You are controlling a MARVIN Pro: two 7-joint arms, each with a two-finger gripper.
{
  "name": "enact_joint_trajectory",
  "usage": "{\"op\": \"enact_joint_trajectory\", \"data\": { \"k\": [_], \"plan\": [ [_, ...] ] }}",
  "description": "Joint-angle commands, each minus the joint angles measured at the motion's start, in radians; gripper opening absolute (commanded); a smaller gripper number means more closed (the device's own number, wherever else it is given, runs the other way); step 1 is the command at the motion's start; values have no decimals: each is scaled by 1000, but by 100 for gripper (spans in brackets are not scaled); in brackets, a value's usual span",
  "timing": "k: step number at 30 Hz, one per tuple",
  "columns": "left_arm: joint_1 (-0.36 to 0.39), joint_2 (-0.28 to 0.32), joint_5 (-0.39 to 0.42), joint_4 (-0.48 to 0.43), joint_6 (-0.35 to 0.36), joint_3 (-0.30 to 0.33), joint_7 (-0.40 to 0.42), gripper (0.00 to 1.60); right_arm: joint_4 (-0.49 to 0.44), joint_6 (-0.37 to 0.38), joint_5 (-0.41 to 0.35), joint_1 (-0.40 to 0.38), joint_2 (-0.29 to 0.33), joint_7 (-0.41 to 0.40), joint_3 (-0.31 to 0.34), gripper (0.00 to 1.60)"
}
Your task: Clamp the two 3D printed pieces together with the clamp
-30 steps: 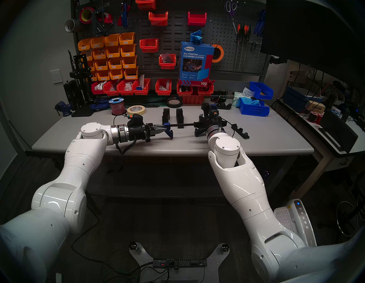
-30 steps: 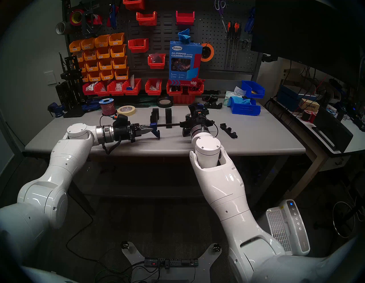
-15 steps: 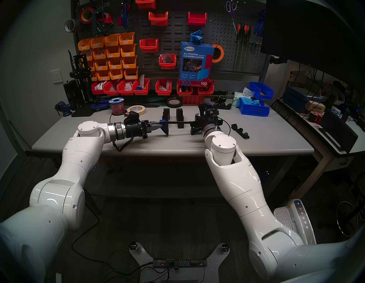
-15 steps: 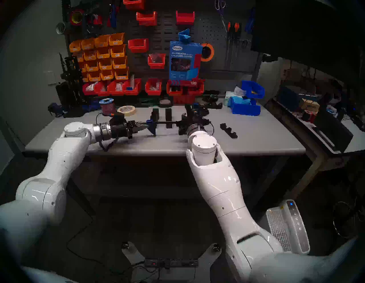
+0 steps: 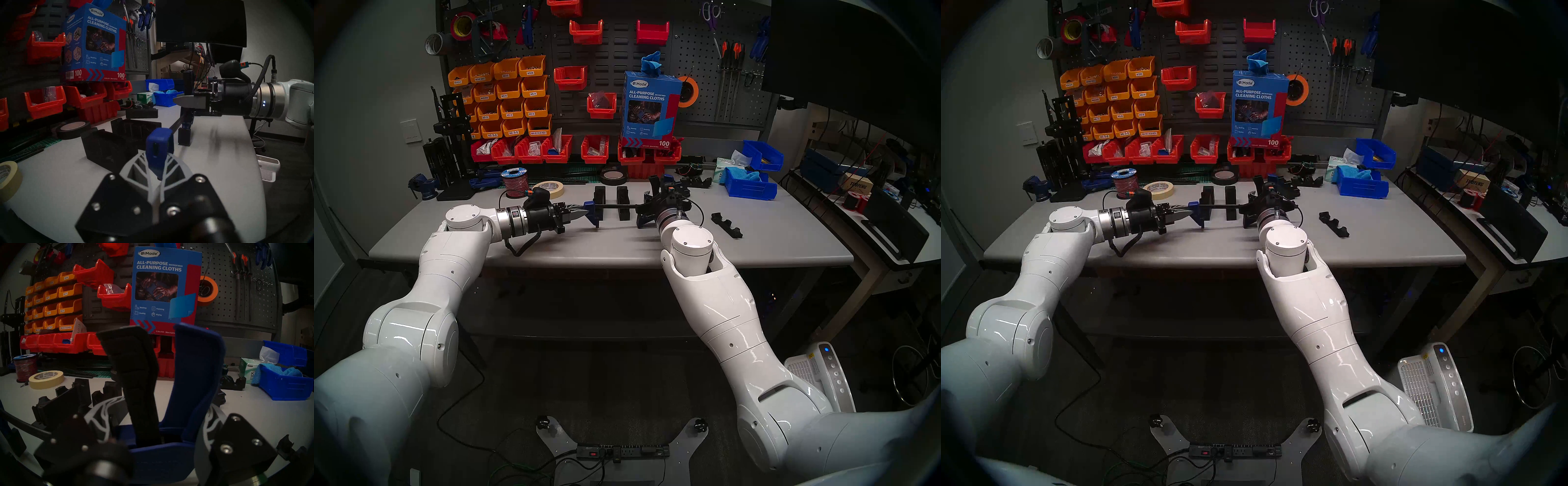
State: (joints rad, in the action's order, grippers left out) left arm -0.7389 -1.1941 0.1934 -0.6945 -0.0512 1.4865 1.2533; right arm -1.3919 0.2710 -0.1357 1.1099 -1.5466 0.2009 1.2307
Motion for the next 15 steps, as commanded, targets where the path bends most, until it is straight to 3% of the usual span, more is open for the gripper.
{"op": "enact_joint_trajectory", "data": {
  "k": [1, 15],
  "plan": [
    [81, -6, 14, -7, -11, 17, -6, 0, -17, -33, 5, -78, -25, -8, -7, 0],
    [110, -5, 6, 8, -27, 19, -8, 0, 6, -53, 8, -114, -38, -11, -13, 0]
  ]
}}
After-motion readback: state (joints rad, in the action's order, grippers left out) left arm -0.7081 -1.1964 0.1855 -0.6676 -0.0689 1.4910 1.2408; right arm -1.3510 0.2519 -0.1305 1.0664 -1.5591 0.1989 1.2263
